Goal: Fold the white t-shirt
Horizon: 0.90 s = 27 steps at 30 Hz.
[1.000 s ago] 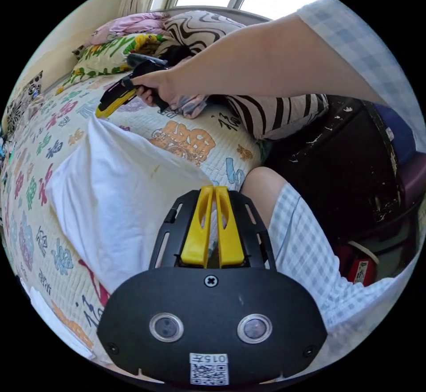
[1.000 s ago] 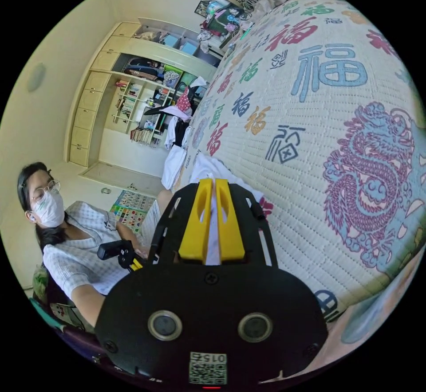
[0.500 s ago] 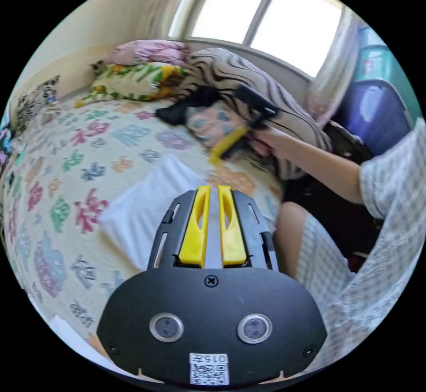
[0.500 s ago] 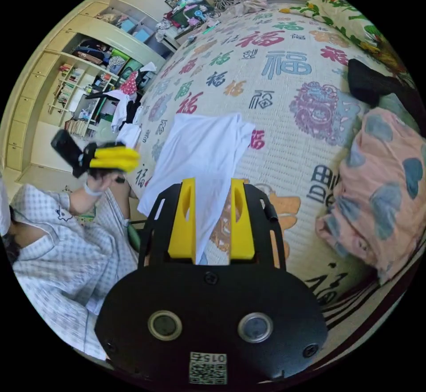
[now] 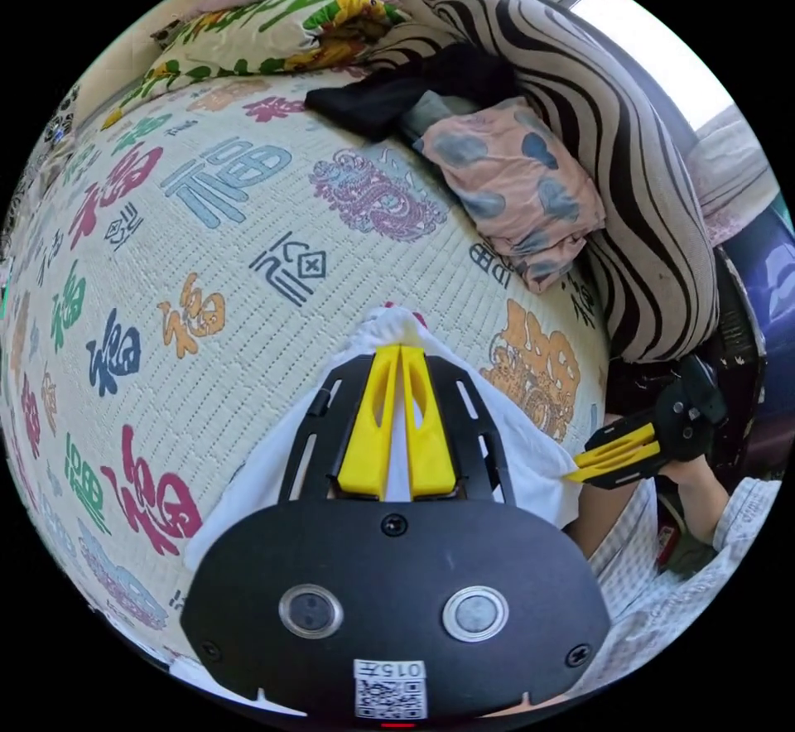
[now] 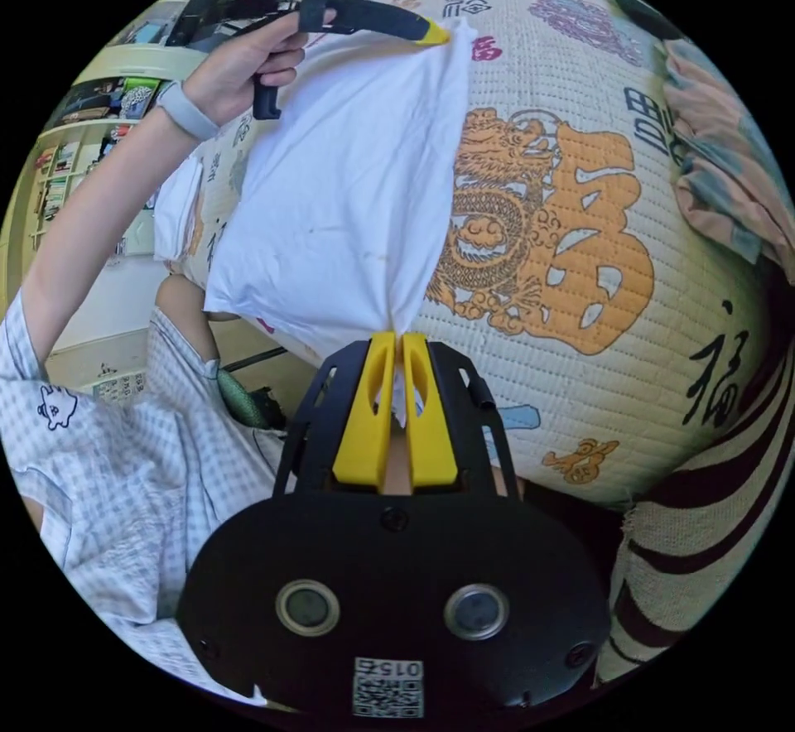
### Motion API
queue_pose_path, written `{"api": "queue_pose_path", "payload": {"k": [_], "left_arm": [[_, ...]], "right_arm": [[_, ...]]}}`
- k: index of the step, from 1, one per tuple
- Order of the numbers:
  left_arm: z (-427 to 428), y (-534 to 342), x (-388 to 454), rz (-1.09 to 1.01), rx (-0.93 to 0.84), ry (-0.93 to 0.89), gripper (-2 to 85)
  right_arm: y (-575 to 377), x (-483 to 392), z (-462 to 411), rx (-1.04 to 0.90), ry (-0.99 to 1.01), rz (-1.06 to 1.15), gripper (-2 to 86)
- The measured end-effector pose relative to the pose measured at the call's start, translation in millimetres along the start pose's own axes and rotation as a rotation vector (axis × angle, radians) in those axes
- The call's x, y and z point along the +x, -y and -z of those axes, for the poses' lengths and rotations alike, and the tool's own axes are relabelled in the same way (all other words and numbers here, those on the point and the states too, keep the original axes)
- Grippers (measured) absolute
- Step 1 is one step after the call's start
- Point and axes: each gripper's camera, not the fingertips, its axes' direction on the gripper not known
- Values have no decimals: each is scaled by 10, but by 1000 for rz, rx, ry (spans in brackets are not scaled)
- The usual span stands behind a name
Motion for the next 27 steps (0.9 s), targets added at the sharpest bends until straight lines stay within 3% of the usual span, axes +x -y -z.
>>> {"api": "queue_pose_path", "payload": {"k": [7, 11, 14, 17, 20, 23, 27], "left_arm": [[1067, -675, -292, 119, 275, 23, 15], [1255, -1372, -375, 226, 170, -22, 54], [943, -1885, -274, 358, 27, -45, 98], [707, -2315, -197, 487, 30, -29, 112], [501, -2470, -314, 574, 16, -171, 99], [603, -2524, -350, 545, 28, -130, 32], [848, -2662, -352, 509, 83, -118, 10]], "right_arm": [[-266, 46, 121, 91, -69, -6, 76], [-406, 5, 286, 211, -45, 22, 82], [-363, -120, 188, 136, -40, 85, 94], [-341, -163, -28, 44, -41, 100, 88], [-373, -116, -123, 28, -58, 85, 44], [-414, -71, -119, -25, -40, 91, 7], [-540, -63, -45, -47, -105, 109, -2]]}}
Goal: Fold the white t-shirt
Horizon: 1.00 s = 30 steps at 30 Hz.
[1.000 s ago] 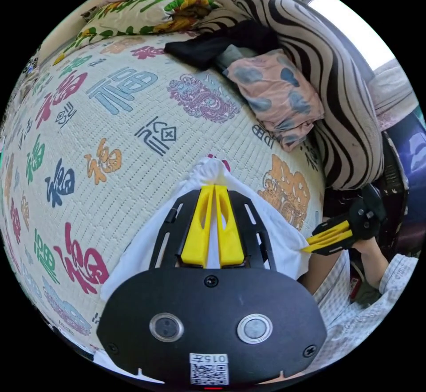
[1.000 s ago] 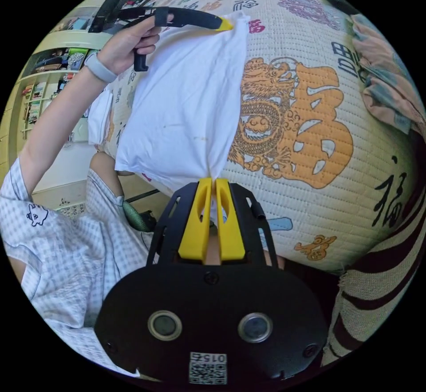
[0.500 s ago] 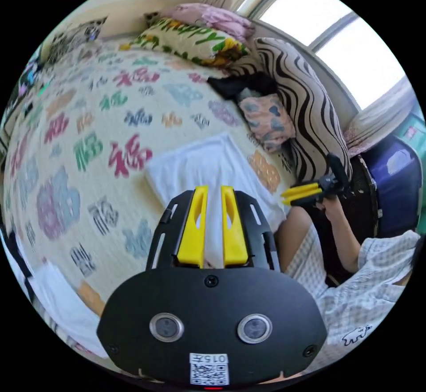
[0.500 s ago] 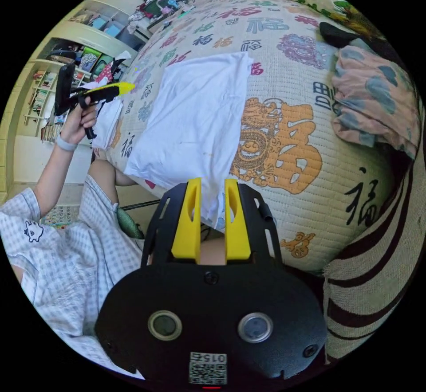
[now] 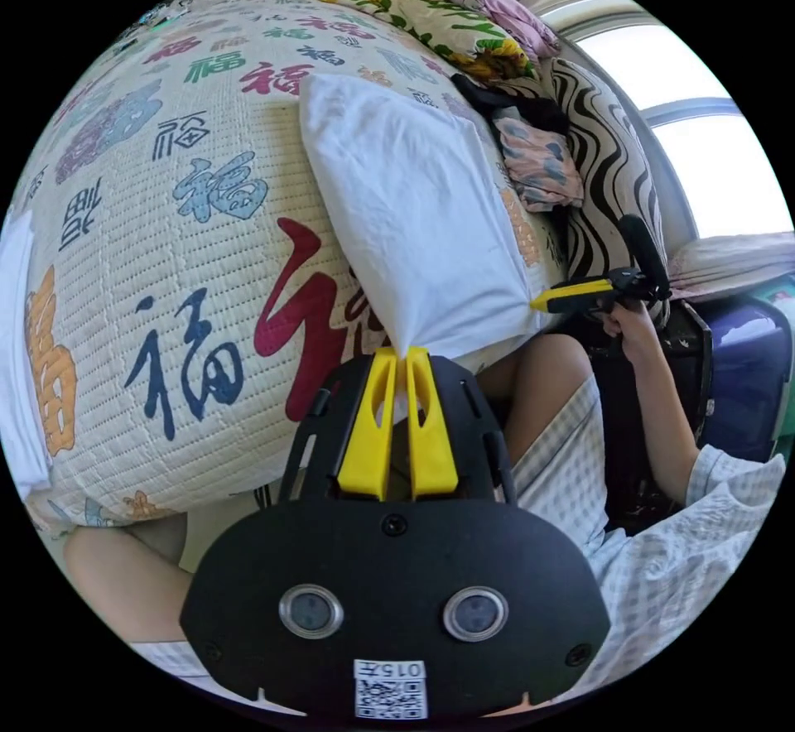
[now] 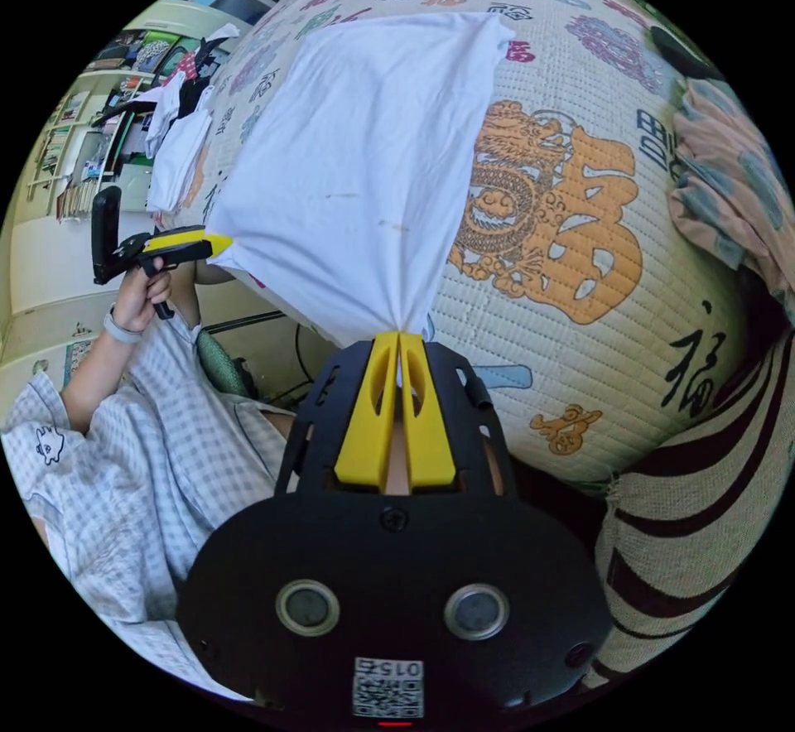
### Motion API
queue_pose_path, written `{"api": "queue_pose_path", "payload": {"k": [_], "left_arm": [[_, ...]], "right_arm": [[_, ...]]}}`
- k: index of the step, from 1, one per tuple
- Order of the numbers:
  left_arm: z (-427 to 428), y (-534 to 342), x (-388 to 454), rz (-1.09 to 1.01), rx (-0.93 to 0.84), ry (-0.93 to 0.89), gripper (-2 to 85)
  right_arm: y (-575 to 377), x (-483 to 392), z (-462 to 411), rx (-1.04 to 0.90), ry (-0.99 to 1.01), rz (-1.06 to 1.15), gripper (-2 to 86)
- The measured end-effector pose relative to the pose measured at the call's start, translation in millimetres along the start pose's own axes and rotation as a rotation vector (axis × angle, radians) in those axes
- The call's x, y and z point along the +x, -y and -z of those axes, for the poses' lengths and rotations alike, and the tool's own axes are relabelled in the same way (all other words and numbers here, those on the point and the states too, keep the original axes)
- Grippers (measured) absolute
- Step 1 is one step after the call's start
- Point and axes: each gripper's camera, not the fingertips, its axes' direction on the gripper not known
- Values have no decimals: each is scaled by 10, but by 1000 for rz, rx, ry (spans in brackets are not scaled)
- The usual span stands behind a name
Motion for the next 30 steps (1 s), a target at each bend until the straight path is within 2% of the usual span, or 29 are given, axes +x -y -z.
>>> {"api": "queue_pose_path", "payload": {"k": [5, 8, 9, 11, 13, 17, 20, 24, 30], "left_arm": [[113, -29, -206, 42, 1, -8, 16], [277, -39, -331, 58, -32, -38, 62], [341, -53, -357, 64, -14, -40, 66], [656, -115, -430, 69, 140, -70, 72], [787, -64, -474, 73, 182, -87, 79], [724, 166, -591, 56, 80, -95, 59], [669, 166, -645, -30, -27, 44, 20], [977, 126, -873, -45, -55, -5, 20], [1824, 422, -1624, 26, 226, -296, 87]], "right_arm": [[-75, 10, 11, -18, 5, -21, 4], [-144, -30, 19, -50, -139, -50, 31], [-187, -41, 55, -34, -159, -50, 42], [-243, -49, 142, 27, -146, -46, 47], [-271, -59, 257, 127, -94, -39, 44], [-171, -93, 237, 142, -57, 4, 26], [-105, -41, -22, 4, -93, 54, 1], [-321, 282, 220, 91, 100, 55, 1], [-464, 1160, 886, 542, 625, 72, 94]]}}
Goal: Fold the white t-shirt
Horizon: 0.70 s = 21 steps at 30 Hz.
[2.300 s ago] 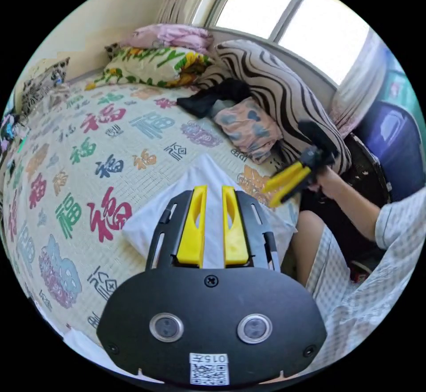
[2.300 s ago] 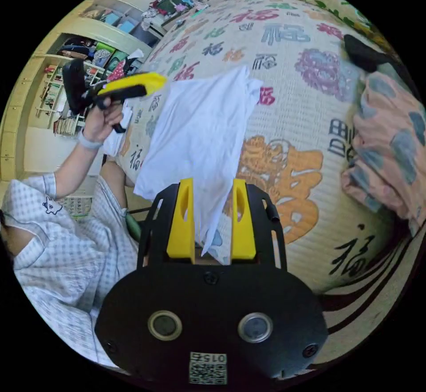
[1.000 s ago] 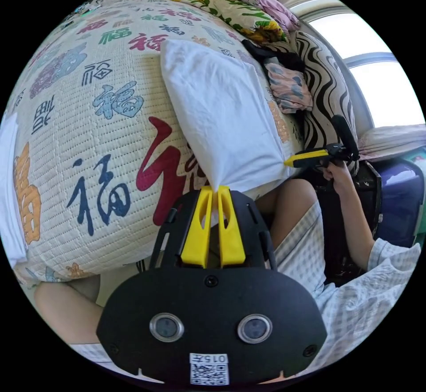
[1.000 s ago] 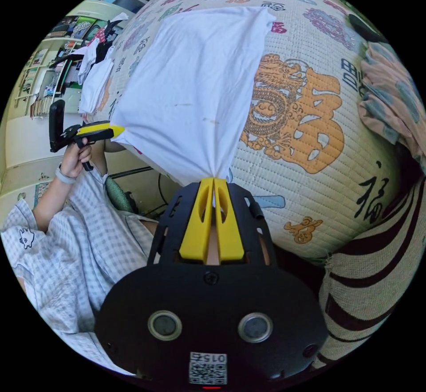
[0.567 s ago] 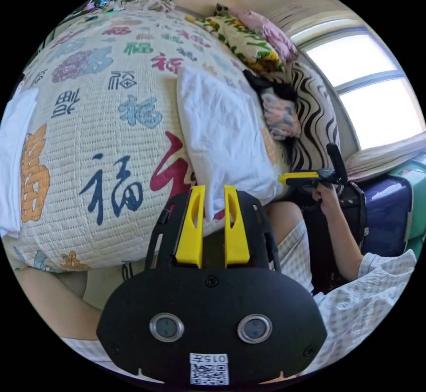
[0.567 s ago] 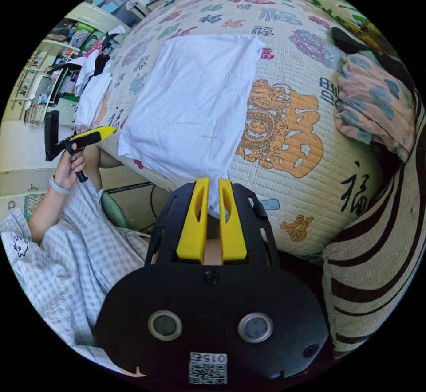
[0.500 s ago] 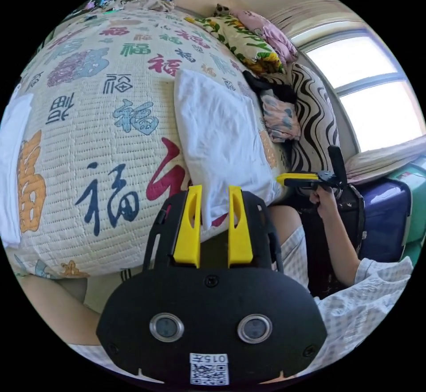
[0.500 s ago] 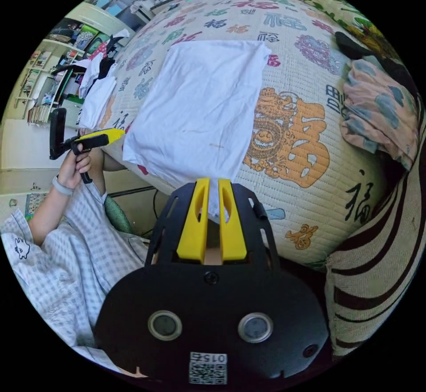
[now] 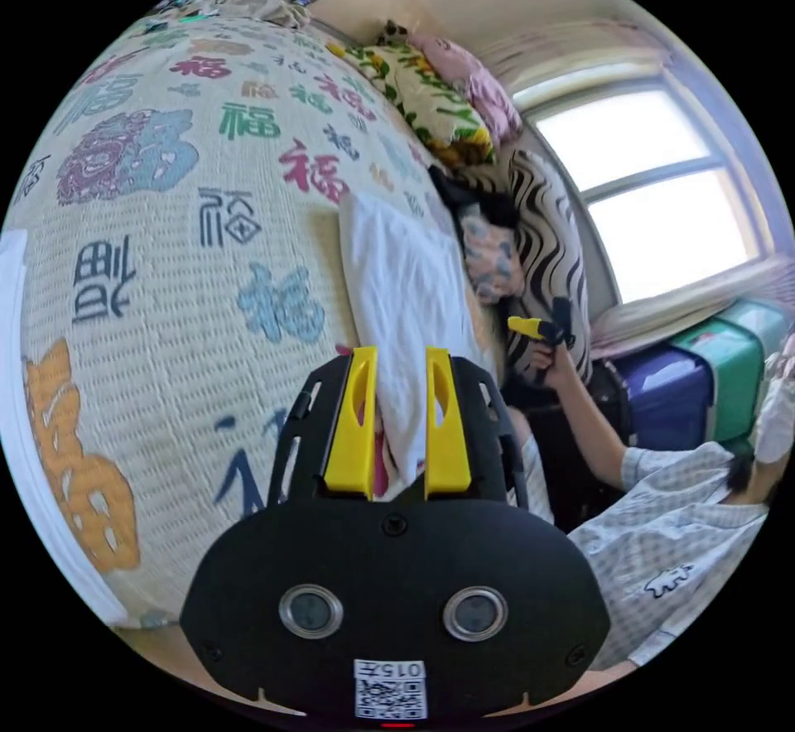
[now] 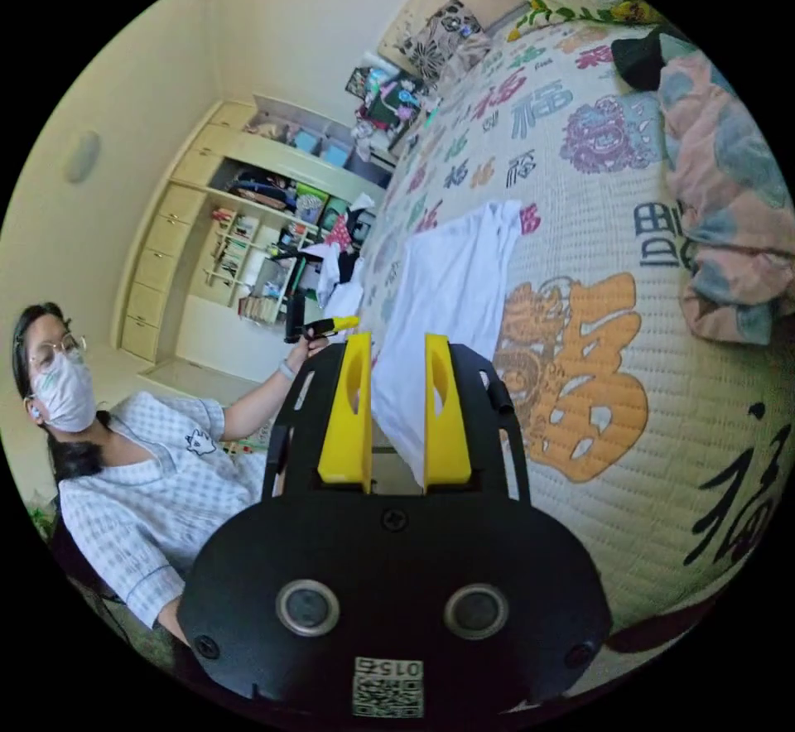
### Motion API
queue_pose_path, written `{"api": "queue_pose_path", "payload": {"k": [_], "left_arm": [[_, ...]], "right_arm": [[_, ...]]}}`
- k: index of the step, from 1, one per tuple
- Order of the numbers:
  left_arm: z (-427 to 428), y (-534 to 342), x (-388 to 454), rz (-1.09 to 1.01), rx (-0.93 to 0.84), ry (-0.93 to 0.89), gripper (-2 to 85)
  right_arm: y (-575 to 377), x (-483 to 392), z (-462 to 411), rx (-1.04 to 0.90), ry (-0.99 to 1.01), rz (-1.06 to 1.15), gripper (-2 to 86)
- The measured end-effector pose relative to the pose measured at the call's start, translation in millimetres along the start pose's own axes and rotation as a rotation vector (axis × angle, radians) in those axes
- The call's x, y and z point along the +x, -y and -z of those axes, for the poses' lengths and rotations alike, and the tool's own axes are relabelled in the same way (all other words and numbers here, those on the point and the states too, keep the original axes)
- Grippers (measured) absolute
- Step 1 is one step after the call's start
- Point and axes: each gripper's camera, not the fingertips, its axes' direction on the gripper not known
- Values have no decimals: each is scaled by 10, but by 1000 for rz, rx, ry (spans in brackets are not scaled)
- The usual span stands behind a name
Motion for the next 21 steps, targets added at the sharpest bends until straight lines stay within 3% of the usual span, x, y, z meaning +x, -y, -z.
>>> {"api": "queue_pose_path", "payload": {"k": [2, 11, 17, 21], "left_arm": [[181, 313, -206, 10, 37, -6, 102], [110, 1085, -709, -49, -33, -117, 152], [53, 1213, -741, -124, -76, -214, 134], [81, 1195, -728, -128, -81, -222, 91]], "right_arm": [[165, 132, 131, 49, 21, 1, 105], [983, 737, -4, -58, -19, -32, 177], [1229, 903, -218, -149, 51, 6, 152], [1287, 900, -385, -218, 34, 15, 91]]}}
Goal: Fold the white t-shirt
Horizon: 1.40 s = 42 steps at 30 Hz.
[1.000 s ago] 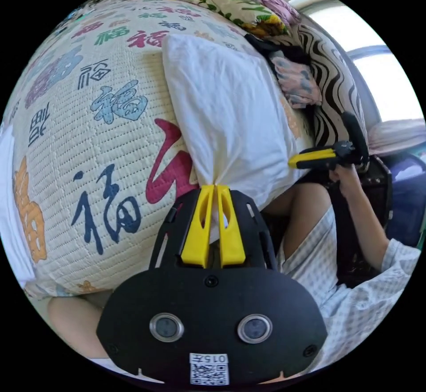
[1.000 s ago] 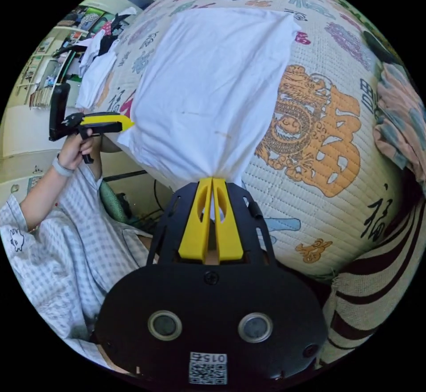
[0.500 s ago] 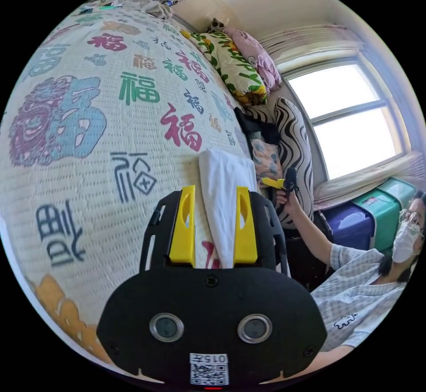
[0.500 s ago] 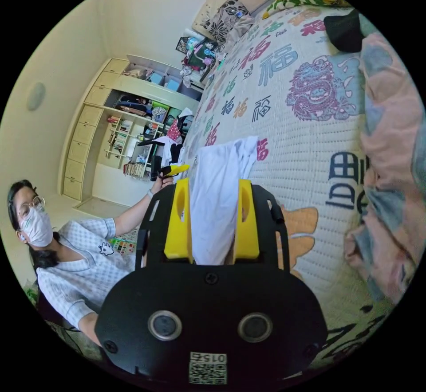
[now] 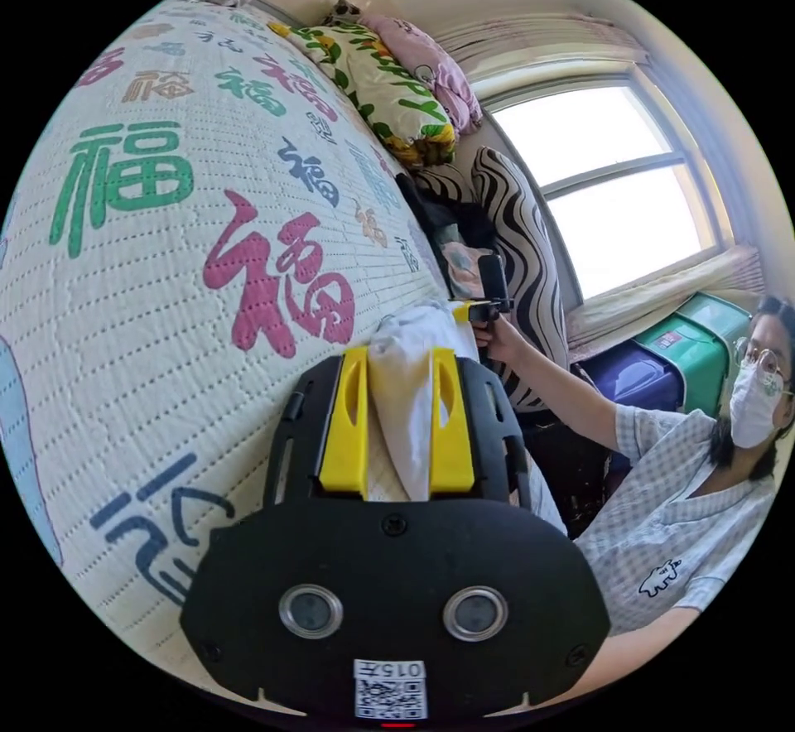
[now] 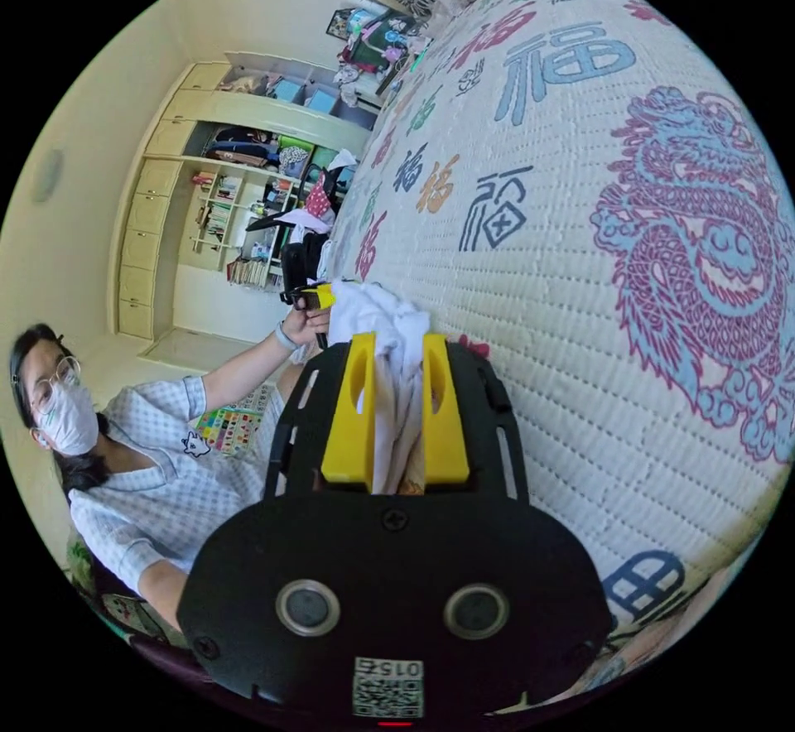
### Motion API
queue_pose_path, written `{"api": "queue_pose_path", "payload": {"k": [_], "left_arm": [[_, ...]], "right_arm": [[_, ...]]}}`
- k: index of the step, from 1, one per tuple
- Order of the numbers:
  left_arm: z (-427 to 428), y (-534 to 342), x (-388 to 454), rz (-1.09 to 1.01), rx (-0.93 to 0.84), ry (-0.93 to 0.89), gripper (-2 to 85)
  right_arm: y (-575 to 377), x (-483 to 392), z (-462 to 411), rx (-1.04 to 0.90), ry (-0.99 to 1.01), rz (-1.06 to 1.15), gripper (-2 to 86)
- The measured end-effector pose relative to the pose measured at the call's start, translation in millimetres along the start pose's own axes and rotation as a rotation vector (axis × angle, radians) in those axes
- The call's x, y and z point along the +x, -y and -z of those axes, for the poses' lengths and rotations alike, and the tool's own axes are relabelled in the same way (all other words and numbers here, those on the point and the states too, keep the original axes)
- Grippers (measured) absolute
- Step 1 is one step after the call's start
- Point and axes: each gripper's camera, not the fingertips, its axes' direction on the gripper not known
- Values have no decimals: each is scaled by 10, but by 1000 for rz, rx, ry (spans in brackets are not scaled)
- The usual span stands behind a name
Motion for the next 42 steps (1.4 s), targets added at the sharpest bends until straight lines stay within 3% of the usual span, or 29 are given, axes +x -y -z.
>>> {"api": "queue_pose_path", "payload": {"k": [2, 8, 15, 20, 23, 26, 29, 33, 42], "left_arm": [[51, -8, -2, 17, -32, -66, 38], [398, 22, 483, -126, 14, -47, 12], [1153, -8, 1702, -488, 173, -35, 8], [1546, -666, 2665, -797, 183, 15, 7], [1526, -1194, 2829, -845, 153, 57, 7], [1334, -1688, 2682, -746, 79, 70, 7], [1074, -2095, 2393, -546, -19, 74, 7], [943, -2356, 2199, -392, -16, 37, 7], [884, -1217, 1531, -106, 7, -30, 9]], "right_arm": [[-7, 26, -22, -11, 31, -27, 73], [-128, -309, 198, 55, -2, 49, 53], [-356, -1549, 630, 190, -69, 407, 47], [-933, -2443, 557, 199, -199, 675, 46], [-1372, -2668, 276, 178, -269, 741, 45], [-1756, -2522, -136, 130, -267, 672, 45], [-2025, -2099, -573, 45, -181, 465, 42], [-2151, -1733, -940, -48, -119, 270, 40], [-1062, -1143, -730, -13, -57, 64, 39]]}}
